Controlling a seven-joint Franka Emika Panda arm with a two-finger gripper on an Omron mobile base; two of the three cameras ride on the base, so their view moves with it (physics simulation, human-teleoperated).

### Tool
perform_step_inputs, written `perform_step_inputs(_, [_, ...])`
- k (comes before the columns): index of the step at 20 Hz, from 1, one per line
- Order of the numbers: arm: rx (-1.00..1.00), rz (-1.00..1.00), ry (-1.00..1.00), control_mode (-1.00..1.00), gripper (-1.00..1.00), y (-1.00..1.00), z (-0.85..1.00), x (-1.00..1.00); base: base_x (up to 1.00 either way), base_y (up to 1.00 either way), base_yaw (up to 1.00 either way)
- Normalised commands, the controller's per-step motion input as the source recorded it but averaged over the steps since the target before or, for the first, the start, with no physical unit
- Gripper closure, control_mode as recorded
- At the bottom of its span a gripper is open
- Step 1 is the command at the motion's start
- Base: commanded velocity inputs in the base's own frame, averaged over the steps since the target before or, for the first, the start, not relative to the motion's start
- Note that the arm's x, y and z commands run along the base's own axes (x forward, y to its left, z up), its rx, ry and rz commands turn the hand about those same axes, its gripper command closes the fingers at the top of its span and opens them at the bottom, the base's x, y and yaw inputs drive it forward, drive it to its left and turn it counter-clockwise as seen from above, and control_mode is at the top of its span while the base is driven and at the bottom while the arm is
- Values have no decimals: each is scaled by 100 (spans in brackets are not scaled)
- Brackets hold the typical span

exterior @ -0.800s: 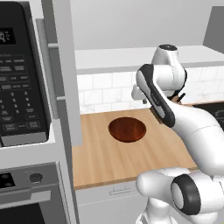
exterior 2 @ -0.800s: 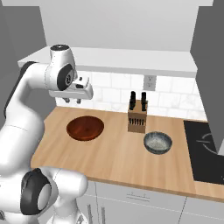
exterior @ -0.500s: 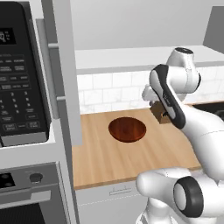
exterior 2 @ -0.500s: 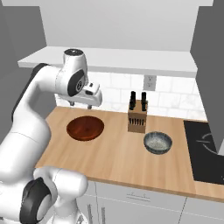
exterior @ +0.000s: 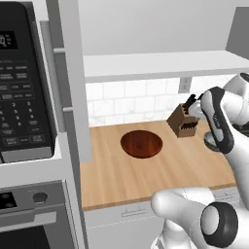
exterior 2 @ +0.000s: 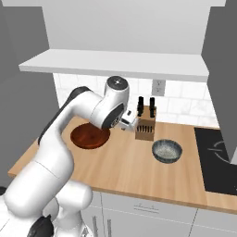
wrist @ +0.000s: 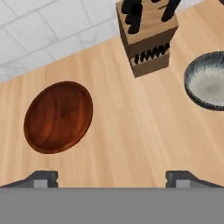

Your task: Pick up the bowls on the counter and stack them on top of one another in the open cabinet. Place the smaller bowl on top of the larger bowl.

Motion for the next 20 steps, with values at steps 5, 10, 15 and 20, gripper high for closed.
perform_step_inputs(5, [11, -46, 6, -100, -100, -100, -52, 19, 0, 0, 0])
perform_step_inputs(10, [13, -51, 12, -100, -100, -100, -53, 4, 0, 0, 0])
perform_step_inputs(15, [17, -50, 15, -100, -100, -98, -33, 7, 0, 0, 0])
perform_step_inputs(20, [0, -2, 11, -100, -100, -14, -42, 30, 0, 0, 0])
